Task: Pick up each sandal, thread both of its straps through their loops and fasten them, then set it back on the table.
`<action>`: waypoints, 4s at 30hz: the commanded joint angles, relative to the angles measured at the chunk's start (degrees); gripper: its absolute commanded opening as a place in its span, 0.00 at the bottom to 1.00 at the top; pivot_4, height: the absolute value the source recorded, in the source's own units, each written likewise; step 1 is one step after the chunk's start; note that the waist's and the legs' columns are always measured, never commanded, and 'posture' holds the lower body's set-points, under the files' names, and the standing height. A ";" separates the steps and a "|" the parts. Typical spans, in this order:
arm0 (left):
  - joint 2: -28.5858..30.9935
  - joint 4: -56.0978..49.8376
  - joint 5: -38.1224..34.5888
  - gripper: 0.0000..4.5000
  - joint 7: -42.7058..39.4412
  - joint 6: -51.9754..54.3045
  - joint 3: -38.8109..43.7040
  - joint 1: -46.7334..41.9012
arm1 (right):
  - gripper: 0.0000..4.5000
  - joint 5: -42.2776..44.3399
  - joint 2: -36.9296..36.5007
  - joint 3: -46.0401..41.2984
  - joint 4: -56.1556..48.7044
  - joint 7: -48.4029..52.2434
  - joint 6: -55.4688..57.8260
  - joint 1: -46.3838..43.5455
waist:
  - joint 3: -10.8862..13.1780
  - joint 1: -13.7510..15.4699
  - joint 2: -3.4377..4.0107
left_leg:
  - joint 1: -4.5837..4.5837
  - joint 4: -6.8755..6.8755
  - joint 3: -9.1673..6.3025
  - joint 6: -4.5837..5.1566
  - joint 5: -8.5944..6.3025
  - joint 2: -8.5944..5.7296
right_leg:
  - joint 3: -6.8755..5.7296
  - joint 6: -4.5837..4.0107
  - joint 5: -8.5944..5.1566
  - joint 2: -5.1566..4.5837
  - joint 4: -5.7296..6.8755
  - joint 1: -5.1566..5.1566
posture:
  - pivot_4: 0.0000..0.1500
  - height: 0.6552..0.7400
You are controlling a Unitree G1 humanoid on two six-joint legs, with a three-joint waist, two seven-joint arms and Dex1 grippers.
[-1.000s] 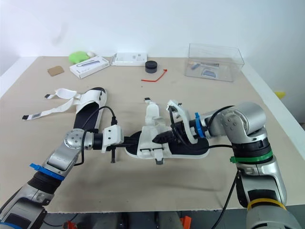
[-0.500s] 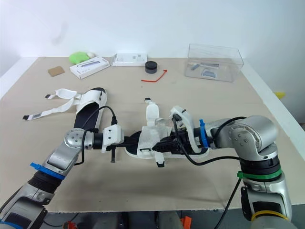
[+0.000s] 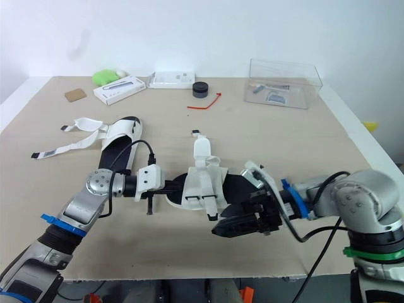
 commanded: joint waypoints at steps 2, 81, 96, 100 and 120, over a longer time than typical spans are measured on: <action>0.13 2.41 1.89 0.00 -1.62 0.03 -2.30 0.37 | 0.99 -3.12 2.14 0.06 1.76 -3.96 -3.42 -0.72 | 0.00 0.02 0.00 | 0.01 0.05 0.00 0.00 0.01 0.00 | -0.03 0.02 0.01 0.01 0.00 0.02 | 1.00 1.00; 0.08 1.78 2.73 0.00 -0.11 -0.49 -2.06 1.95 | 0.98 -75.78 0.73 21.50 20.24 11.56 -144.98 -0.29 | 0.06 0.12 -0.02 | 0.79 0.08 0.64 0.03 -0.03 0.00 | 0.49 0.09 -0.05 0.02 0.04 0.50 | 1.00 1.00; 0.43 0.79 2.76 0.00 -0.32 0.23 -2.15 2.66 | 0.98 -70.58 -6.53 25.51 23.96 12.02 -148.74 -5.33 | 0.06 0.10 -0.02 | 0.97 -0.09 0.79 0.05 -0.04 0.03 | 0.70 -0.05 -0.08 0.03 0.05 0.52 | 1.00 1.00; 0.33 0.89 2.82 0.00 -0.40 0.18 -2.34 2.73 | 0.98 -67.68 -4.59 26.50 20.30 11.09 -147.09 -5.90 | 0.06 0.10 -0.02 | 0.98 -0.09 0.80 0.05 -0.04 0.03 | 0.71 -0.07 -0.09 0.03 0.05 0.52 | 1.00 1.00; 0.48 1.34 2.85 0.00 -0.41 0.34 -2.18 2.52 | 0.55 -65.86 -5.54 31.29 18.89 16.22 -143.05 -5.11 | 0.06 0.10 -0.02 | 0.98 -0.10 0.79 0.06 -0.05 0.03 | 0.70 -0.07 -0.09 0.03 0.05 0.52 | 1.00 1.00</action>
